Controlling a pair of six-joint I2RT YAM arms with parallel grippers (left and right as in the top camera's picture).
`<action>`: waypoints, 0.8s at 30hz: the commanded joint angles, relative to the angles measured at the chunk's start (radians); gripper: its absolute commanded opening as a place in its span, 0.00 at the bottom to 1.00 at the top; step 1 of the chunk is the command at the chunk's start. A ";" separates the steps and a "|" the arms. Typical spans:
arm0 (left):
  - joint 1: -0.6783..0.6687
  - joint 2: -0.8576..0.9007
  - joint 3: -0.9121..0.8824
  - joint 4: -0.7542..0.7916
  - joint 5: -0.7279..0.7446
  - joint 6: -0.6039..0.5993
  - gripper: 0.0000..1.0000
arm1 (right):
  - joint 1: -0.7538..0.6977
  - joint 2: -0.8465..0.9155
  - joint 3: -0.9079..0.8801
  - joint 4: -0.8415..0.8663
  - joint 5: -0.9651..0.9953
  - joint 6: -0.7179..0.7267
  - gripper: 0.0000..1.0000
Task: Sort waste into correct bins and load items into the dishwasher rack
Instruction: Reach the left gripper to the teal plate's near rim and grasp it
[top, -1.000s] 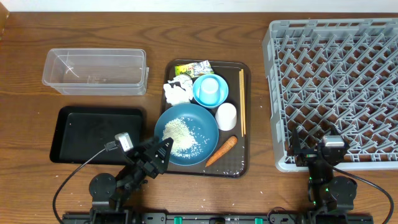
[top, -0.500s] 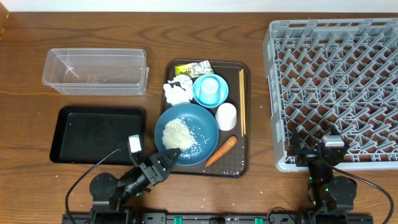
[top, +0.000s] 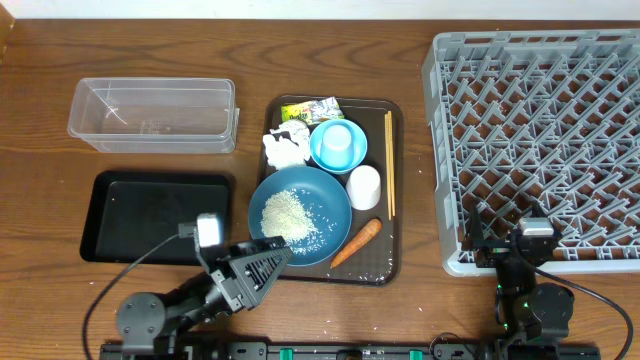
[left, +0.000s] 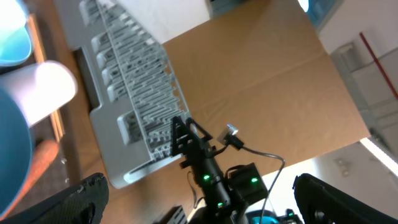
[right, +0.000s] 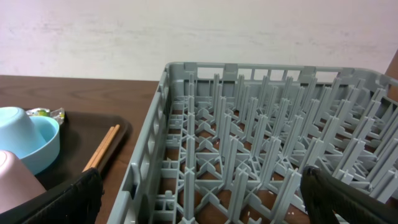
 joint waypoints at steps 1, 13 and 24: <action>0.003 0.111 0.137 -0.081 -0.039 0.155 0.97 | -0.004 -0.006 -0.003 -0.003 0.000 0.006 0.99; -0.008 0.608 0.797 -0.970 -0.668 0.776 0.97 | -0.004 -0.006 -0.003 -0.003 0.000 0.007 0.99; -0.153 0.744 1.062 -1.221 -0.635 0.793 0.97 | -0.004 -0.006 -0.003 -0.003 0.000 0.006 0.99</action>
